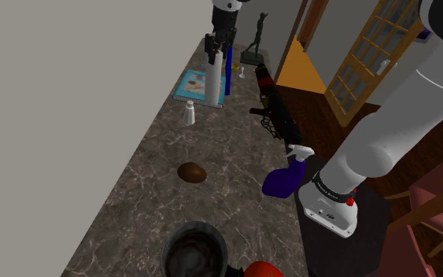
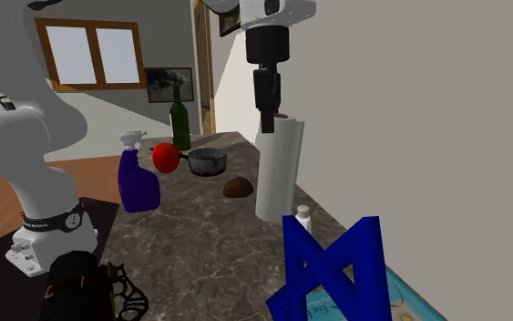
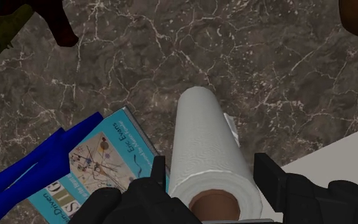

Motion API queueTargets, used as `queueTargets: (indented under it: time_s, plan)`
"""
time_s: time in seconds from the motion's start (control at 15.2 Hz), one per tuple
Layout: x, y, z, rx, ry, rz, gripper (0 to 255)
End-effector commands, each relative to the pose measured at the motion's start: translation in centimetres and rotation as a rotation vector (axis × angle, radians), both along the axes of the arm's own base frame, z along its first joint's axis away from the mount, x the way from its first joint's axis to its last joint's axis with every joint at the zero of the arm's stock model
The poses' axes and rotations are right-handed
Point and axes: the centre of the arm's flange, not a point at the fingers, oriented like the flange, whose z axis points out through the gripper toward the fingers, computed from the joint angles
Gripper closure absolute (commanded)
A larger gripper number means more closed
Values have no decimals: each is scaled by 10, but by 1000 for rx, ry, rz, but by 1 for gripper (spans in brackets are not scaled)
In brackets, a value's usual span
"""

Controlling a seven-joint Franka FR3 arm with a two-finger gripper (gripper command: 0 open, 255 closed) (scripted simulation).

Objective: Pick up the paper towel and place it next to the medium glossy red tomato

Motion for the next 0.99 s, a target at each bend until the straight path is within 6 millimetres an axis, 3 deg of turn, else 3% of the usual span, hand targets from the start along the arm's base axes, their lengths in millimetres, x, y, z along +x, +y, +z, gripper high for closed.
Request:
queueTargets:
  time_s: [0.0, 0.92]
  plan:
    - [0, 0, 11, 0, 0, 0, 255]
    - [0, 0, 85, 0, 0, 0, 255]
